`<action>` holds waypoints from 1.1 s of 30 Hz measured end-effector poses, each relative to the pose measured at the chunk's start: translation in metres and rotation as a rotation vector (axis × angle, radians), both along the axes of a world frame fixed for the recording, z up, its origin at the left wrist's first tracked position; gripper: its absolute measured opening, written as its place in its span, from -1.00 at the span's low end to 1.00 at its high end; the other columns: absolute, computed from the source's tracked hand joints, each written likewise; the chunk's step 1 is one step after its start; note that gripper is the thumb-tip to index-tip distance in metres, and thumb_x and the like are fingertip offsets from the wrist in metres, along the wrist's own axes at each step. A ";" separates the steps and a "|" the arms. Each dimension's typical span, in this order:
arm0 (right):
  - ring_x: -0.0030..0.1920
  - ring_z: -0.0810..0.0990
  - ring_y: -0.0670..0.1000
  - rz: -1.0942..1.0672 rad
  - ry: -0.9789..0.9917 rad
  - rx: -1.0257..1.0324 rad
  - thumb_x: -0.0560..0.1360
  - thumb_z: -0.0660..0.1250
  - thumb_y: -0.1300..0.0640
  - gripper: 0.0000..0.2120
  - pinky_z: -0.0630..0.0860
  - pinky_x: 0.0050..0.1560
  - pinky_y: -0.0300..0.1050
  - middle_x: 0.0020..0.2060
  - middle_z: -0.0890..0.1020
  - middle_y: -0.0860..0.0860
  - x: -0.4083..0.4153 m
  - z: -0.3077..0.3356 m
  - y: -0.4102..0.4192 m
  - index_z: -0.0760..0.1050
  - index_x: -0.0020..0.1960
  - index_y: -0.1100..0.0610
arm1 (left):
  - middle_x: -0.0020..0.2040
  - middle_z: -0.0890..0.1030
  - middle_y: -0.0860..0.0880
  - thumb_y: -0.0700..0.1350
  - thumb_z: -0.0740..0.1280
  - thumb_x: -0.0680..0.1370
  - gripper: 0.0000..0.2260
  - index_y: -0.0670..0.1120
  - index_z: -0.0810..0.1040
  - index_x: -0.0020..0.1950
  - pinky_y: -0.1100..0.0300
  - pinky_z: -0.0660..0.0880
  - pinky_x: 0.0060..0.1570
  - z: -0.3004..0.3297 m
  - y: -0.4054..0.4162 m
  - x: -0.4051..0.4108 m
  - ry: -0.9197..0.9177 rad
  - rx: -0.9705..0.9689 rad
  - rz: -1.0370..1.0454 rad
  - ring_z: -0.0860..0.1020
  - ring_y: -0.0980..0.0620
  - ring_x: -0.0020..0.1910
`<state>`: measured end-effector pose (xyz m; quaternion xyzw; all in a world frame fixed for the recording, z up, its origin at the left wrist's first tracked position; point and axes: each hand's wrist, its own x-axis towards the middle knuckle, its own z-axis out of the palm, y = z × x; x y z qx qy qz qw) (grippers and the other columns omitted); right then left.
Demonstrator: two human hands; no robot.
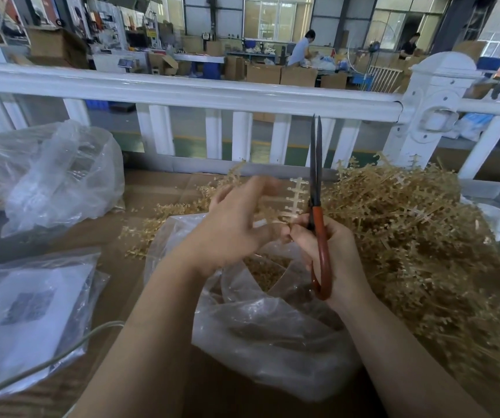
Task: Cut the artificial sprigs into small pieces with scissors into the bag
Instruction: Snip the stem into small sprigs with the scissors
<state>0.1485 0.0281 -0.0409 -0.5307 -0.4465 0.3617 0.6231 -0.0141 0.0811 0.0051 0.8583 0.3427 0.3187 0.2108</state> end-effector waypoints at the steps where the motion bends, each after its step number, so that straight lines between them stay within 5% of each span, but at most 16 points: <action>1: -0.42 0.57 -0.24 -0.009 0.002 -0.007 0.53 0.48 0.18 -0.67 0.45 -0.31 -0.28 -0.32 0.70 -0.10 0.000 0.000 0.000 0.67 -0.25 -0.24 | 0.09 0.53 0.21 0.06 0.43 0.52 -0.69 0.02 0.48 0.20 -0.08 0.23 0.40 0.000 0.000 0.001 0.038 -0.019 -0.002 0.45 0.19 0.13; 5: -0.45 0.56 -0.22 0.004 0.007 0.034 0.54 0.46 0.23 -0.69 0.43 -0.41 -0.42 -0.24 0.72 0.04 0.002 0.002 -0.002 0.69 -0.23 -0.16 | -0.29 0.59 0.11 0.03 0.46 0.51 -0.87 0.01 0.61 -0.17 0.11 0.52 -0.15 -0.002 0.002 0.005 -0.005 -0.214 -0.020 0.53 0.13 -0.28; 8: -0.43 0.57 -0.23 0.019 -0.018 0.055 0.53 0.47 0.20 -0.76 0.43 -0.40 -0.43 -0.27 0.71 -0.02 0.001 0.002 -0.003 0.70 -0.21 -0.11 | -0.48 0.52 0.15 -0.06 0.47 0.52 -0.85 0.02 0.66 -0.25 0.40 0.33 -0.45 -0.005 0.002 0.004 -0.109 -0.353 -0.051 0.40 0.24 -0.51; 15: -0.45 0.55 -0.24 0.009 -0.003 -0.004 0.50 0.49 0.25 -0.85 0.43 -0.41 -0.43 -0.42 0.63 -0.14 -0.001 0.001 -0.004 0.68 -0.17 0.02 | -0.29 0.60 -0.03 -0.07 0.37 0.59 -0.80 -0.16 0.64 -0.15 0.05 0.49 -0.10 -0.015 0.007 0.003 -0.228 -0.506 -0.003 0.52 0.06 -0.28; 21: -0.39 0.59 -0.21 -0.035 0.018 0.001 0.39 0.59 0.12 -0.89 0.46 -0.40 -0.39 -0.32 0.69 -0.09 -0.002 -0.003 -0.002 0.66 -0.17 0.00 | -0.35 0.62 0.05 0.17 0.46 0.39 -0.73 -0.03 0.70 -0.21 0.31 0.47 -0.30 -0.018 0.007 0.002 -0.249 -0.604 -0.022 0.52 0.15 -0.38; 24: -0.41 0.57 -0.20 -0.036 0.004 -0.016 0.41 0.59 0.09 -0.90 0.45 -0.42 -0.38 -0.36 0.67 -0.10 -0.001 -0.005 0.000 0.68 -0.20 -0.06 | -0.22 0.70 -0.01 0.20 0.50 0.34 -0.69 -0.02 0.72 -0.15 0.25 0.53 -0.16 -0.018 0.007 0.000 -0.231 -0.631 -0.057 0.61 0.14 -0.25; 28: -0.46 0.53 -0.21 -0.056 -0.009 -0.028 0.46 0.56 0.16 -0.87 0.42 -0.44 -0.39 -0.40 0.63 -0.11 -0.001 -0.008 0.002 0.67 -0.20 -0.03 | -0.13 0.72 -0.15 -0.06 0.56 0.40 -0.84 -0.12 0.71 -0.13 0.00 0.56 0.06 -0.022 0.009 -0.002 -0.249 -0.670 -0.029 0.65 -0.02 -0.15; 33: -0.47 0.53 -0.23 -0.018 -0.009 0.000 0.47 0.53 0.19 -0.91 0.42 -0.45 -0.39 -0.42 0.62 -0.13 0.000 -0.007 -0.002 0.63 -0.11 0.08 | -0.25 0.70 -0.06 -0.23 0.48 0.48 -0.96 -0.14 0.68 -0.18 0.29 0.51 -0.25 -0.025 0.011 -0.003 -0.308 -0.797 -0.083 0.65 0.10 -0.30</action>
